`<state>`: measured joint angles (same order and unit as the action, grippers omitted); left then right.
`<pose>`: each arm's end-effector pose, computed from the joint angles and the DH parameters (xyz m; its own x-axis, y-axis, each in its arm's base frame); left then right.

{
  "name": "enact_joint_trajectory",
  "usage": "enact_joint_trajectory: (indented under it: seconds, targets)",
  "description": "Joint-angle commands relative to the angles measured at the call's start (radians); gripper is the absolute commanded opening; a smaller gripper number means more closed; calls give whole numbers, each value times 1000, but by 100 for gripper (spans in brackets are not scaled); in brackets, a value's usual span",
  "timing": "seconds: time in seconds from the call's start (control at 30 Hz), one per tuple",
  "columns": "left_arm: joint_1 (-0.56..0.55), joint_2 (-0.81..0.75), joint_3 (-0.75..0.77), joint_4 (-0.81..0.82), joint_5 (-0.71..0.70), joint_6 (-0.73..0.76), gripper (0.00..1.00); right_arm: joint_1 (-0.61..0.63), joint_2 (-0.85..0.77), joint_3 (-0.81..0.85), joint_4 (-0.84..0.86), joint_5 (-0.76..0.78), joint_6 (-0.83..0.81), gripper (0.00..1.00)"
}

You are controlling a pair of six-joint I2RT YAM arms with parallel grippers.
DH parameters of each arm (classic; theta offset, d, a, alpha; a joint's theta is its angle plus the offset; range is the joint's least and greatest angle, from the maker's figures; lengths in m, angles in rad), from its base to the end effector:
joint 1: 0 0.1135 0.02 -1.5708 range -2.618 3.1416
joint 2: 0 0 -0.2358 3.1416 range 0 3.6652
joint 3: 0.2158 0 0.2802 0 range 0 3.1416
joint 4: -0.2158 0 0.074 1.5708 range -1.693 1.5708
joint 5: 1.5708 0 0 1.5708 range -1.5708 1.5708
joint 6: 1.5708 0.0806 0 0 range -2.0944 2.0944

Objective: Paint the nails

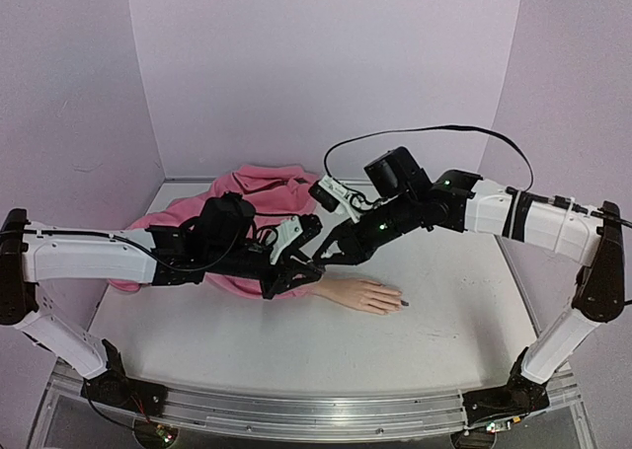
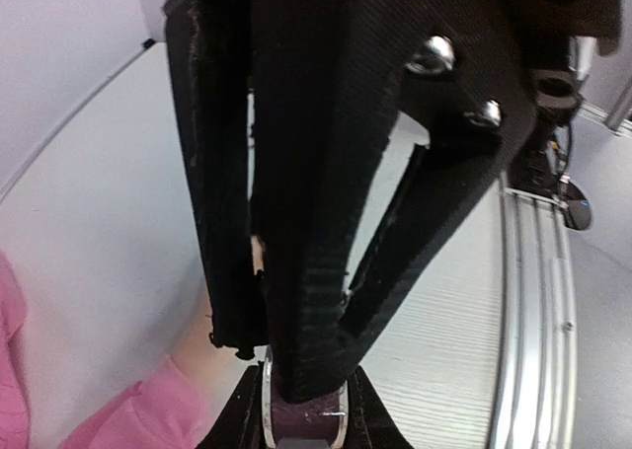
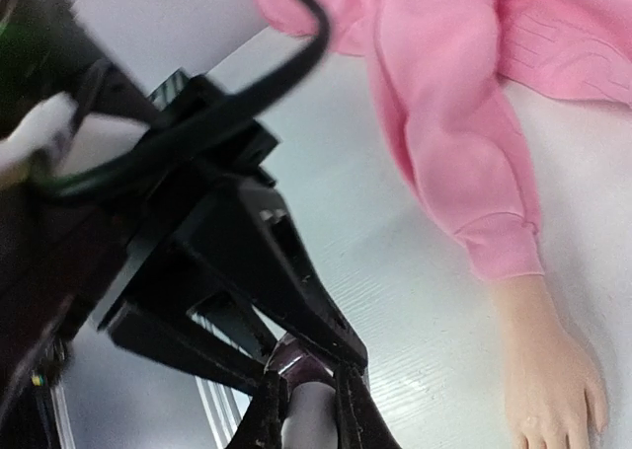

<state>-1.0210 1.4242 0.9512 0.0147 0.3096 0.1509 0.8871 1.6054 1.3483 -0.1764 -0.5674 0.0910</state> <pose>0.1838 -0.3468 0.2088 -0.0850 0.4127 -0.9069 0.9788 0.2050 0.0016 0.2424 0.3661 0.2780 -0.3516 -0.3102 -0.8832 -0.9337 0.1835 0.3073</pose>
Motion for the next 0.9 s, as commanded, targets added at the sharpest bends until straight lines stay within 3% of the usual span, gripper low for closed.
enact_joint_trajectory:
  seconds: [0.0,0.1,0.17,0.3,0.43,0.53,0.7,0.87]
  targets:
    - [13,-2,88,437,-263,14,0,33,74,33,-38,252,363,0]
    - [9,81,125,498,-358,51,0,53,87,33,-18,412,663,0]
    - [8,124,134,538,-393,62,0,76,114,49,6,475,765,0]
    - [3,156,124,563,-404,57,0,85,150,90,6,580,839,1]
    - [0,136,76,563,-389,23,0,84,133,115,5,628,812,10]
    - [-1,112,15,562,-389,-14,0,84,101,110,3,619,745,24]
    - [-1,81,-84,538,-410,-94,0,71,-9,64,-13,603,632,56]
    - [2,53,-94,389,-411,-140,0,50,-142,26,-29,517,473,80]
